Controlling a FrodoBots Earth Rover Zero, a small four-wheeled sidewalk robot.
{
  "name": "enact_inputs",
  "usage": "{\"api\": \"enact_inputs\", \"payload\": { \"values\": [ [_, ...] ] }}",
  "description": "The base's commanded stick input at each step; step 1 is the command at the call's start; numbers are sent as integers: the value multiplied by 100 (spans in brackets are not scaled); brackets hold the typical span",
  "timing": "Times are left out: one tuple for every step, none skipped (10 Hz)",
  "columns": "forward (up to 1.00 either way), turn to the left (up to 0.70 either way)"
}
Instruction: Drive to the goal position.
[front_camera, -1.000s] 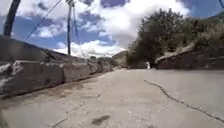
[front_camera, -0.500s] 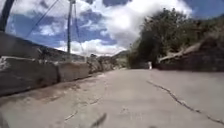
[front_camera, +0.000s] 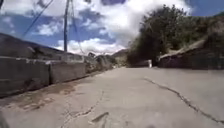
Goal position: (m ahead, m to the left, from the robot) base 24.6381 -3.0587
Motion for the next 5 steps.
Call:
{"api": "enact_inputs", "payload": {
  "values": [
    [70,0],
    [70,0],
    [70,0],
    [70,0],
    [70,0]
  ]
}}
